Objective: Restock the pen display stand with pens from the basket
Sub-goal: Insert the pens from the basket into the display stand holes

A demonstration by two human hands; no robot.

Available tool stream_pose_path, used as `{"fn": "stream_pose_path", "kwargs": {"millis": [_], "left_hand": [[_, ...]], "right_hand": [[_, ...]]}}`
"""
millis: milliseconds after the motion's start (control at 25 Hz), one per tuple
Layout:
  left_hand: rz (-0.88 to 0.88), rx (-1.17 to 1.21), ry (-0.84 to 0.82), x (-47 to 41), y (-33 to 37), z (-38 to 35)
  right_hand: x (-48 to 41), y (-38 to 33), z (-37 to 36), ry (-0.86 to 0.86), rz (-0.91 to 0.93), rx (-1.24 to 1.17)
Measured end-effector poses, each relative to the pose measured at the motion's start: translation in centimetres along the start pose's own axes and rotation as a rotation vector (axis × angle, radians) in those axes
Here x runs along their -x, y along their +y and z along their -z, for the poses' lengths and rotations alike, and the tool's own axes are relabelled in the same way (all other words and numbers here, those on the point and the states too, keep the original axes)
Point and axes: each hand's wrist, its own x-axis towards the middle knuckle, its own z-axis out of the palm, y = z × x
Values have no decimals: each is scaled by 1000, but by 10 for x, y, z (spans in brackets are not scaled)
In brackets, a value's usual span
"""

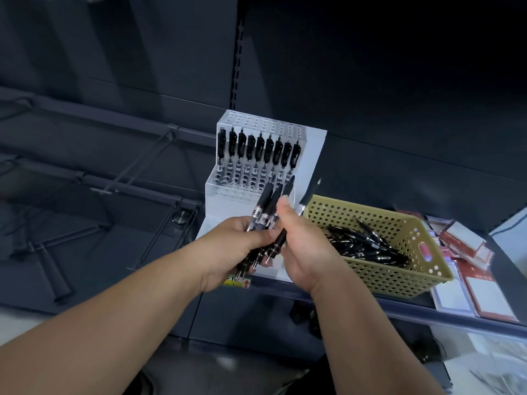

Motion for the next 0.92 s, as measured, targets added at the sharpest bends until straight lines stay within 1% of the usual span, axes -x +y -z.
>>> {"fn": "stream_pose_path", "kwargs": {"millis": [80, 160, 280, 360, 440, 480, 520, 560, 600, 640, 680, 720, 760, 840, 920], "left_hand": [[12, 104, 24, 2, 1, 3], [27, 186, 14, 4, 0, 5], [39, 271, 17, 5, 1, 3], [33, 321, 50, 2, 3, 4], [18, 348, 100, -1, 5, 7], [9, 351, 131, -3, 5, 10], [1, 343, 161, -5, 5, 13], [-6, 322, 183, -7, 4, 15], [-13, 292, 200, -8, 4, 17], [-22, 262, 210, -9, 4, 19], [-32, 234, 217, -11, 5, 21], [-44, 202, 226, -12, 6, 23], [-55, 159, 237, -13, 7, 25], [-83, 38, 261, -15, 10, 30], [-114, -84, 273, -16, 13, 34]], "right_hand": [[0, 2, -3, 78, 24, 102], [-1, 4, -7, 152, 69, 111], [-5, 8, -10, 171, 73, 106], [-2, 6, -13, 156, 55, 49], [0, 3, -12, 165, 50, -73], [3, 2, -12, 201, 67, -103], [5, 2, -12, 273, 115, -84], [7, 3, -11, 378, 213, 21], [9, 3, -10, 496, 362, 198], [10, 3, -9, 555, 526, 406], [10, 3, -8, 530, 665, 607], [7, 2, -7, 447, 744, 784], [3, 1, -8, 336, 752, 927], [-5, -5, -11, 140, 645, 1134], [-11, -10, -13, 34, 567, 1223]]}}
